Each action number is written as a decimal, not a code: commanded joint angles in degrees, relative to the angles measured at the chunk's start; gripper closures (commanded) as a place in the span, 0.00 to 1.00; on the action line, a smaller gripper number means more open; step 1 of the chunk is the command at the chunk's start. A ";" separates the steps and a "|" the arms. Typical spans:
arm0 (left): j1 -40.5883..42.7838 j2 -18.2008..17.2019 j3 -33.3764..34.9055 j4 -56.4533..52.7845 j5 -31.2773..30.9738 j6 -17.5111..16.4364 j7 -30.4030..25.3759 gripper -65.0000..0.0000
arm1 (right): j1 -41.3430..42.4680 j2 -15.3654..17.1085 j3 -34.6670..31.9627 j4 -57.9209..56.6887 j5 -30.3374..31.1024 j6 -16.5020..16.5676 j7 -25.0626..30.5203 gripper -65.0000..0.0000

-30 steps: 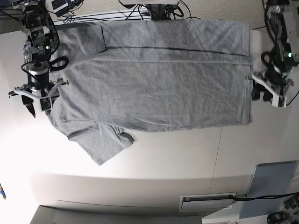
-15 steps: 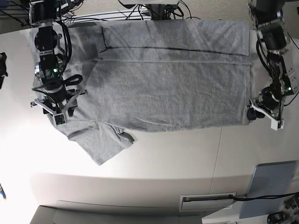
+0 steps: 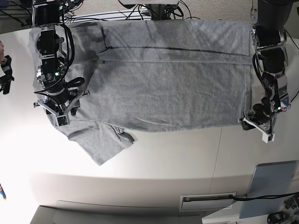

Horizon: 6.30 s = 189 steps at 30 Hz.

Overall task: Fold the T-shirt properly
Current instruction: 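Move both grippers to the hem corners and grasp them, then lift the hem with both grippers and fold it over onto the folded collar edge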

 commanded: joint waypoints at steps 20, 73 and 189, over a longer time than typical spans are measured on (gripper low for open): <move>0.31 -3.43 4.37 -0.20 -0.83 0.04 4.83 0.57 | 0.94 0.83 0.39 0.81 -0.11 0.35 0.33 0.60; 1.33 -2.73 4.37 -0.20 -9.42 -6.93 11.32 1.00 | 46.53 0.83 -7.56 -67.63 2.45 9.31 2.12 0.60; 46.07 2.60 -15.15 52.70 -18.69 -10.82 12.39 1.00 | -29.73 9.40 17.79 10.86 -1.88 -3.82 -3.19 1.00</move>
